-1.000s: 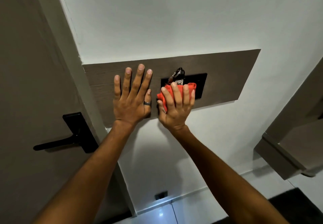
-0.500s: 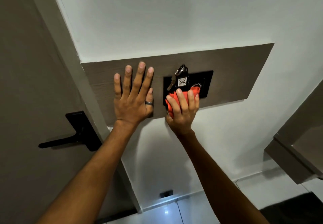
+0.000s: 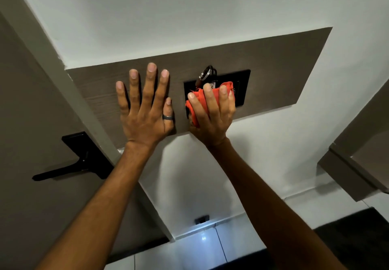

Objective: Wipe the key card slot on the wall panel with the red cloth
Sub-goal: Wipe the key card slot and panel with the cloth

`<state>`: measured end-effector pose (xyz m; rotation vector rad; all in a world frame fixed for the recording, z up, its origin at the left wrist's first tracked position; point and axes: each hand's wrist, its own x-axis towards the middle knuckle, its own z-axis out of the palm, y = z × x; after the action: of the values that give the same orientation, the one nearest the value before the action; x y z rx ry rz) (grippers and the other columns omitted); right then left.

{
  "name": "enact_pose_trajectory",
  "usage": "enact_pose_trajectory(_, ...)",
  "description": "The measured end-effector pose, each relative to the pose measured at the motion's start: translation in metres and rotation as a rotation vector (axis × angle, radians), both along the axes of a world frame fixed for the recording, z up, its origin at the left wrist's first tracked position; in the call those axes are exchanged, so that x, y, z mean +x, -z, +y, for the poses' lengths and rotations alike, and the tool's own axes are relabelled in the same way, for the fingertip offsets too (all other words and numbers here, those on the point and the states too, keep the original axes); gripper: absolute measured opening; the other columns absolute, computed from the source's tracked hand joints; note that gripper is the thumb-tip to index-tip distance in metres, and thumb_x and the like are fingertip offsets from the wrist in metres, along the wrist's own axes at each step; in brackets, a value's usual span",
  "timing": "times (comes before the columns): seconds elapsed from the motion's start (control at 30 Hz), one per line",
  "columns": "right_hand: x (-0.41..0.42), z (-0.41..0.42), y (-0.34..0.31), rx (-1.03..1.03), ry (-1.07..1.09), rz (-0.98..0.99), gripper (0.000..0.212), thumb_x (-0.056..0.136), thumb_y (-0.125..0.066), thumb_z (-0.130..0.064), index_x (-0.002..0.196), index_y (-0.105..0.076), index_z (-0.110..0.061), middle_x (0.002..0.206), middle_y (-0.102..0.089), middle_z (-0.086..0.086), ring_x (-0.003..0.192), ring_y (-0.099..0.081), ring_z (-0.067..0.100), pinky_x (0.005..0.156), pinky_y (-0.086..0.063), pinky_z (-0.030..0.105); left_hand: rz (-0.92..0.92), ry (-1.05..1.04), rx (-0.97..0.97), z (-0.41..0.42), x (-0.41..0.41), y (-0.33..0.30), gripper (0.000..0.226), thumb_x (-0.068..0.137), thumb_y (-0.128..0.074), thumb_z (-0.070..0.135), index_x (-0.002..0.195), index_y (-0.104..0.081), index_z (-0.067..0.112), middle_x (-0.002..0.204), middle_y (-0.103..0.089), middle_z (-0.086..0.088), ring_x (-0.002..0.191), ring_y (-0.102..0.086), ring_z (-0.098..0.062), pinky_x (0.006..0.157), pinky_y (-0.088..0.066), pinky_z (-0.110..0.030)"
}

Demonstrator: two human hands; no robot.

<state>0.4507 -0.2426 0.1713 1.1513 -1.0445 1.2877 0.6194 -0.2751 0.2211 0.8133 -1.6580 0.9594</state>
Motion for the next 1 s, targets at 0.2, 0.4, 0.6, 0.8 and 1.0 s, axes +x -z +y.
enact_pose_trajectory(0.2, -0.058, 0.033, 0.020, 0.175, -0.042, 0.129, 0.042, 0.107, -0.055, -0.026, 0.148, -0.057, -0.016, 0.156, -0.051, 0.010, 0.159, -0.032, 0.032, 0.121, -0.040, 0.059, 0.001, 0.006, 0.001, 0.004, -0.001, -0.005, 0.056, 0.104, -0.041, 0.032, 0.157, -0.037, 0.017, 0.162, -0.030, -0.006, 0.157, -0.001, -0.026, 0.128, -0.005, -0.050)
enact_pose_trajectory(0.4, -0.080, 0.067, -0.004, 0.254, -0.257, -0.227, 0.060, 0.095, -0.059, 0.010, 0.151, -0.046, -0.002, 0.160, -0.041, 0.022, 0.159, -0.026, 0.043, 0.125, -0.036, 0.064, -0.004, 0.005, -0.025, 0.003, -0.003, -0.006, 0.057, 0.104, -0.039, 0.032, 0.158, -0.034, 0.016, 0.163, -0.028, -0.006, 0.157, -0.002, -0.027, 0.128, -0.004, -0.051)
enact_pose_trajectory(0.6, -0.025, 0.024, -0.037, 0.156, -0.130, -0.294, 0.050, 0.110, -0.039, -0.048, 0.149, -0.056, -0.021, 0.160, -0.049, 0.012, 0.161, -0.028, 0.032, 0.130, -0.022, 0.055, -0.007, 0.020, -0.012, 0.002, -0.001, -0.004, 0.059, 0.105, -0.038, 0.033, 0.160, -0.029, 0.016, 0.167, -0.019, -0.005, 0.157, -0.002, -0.027, 0.129, -0.003, -0.051)
enact_pose_trajectory(0.8, -0.053, 0.027, 0.020, 0.186, -0.064, -0.139, 0.048, 0.108, -0.049, -0.043, 0.152, -0.047, -0.025, 0.157, -0.046, 0.014, 0.162, -0.025, 0.031, 0.131, -0.024, 0.057, -0.009, 0.008, -0.029, 0.002, -0.003, -0.003, 0.059, 0.105, -0.037, 0.033, 0.161, -0.029, 0.016, 0.170, -0.012, -0.003, 0.158, -0.003, -0.028, 0.129, -0.005, -0.052)
enact_pose_trajectory(1.0, -0.045, 0.018, 0.010, 0.154, -0.143, -0.213, 0.050, 0.109, -0.046, -0.040, 0.159, -0.042, -0.031, 0.172, -0.033, 0.000, 0.161, -0.028, 0.033, 0.130, -0.023, 0.059, -0.008, 0.017, -0.026, 0.001, -0.002, -0.003, 0.059, 0.105, -0.037, 0.034, 0.161, -0.028, 0.016, 0.170, -0.011, -0.003, 0.158, -0.003, -0.029, 0.129, -0.004, -0.052)
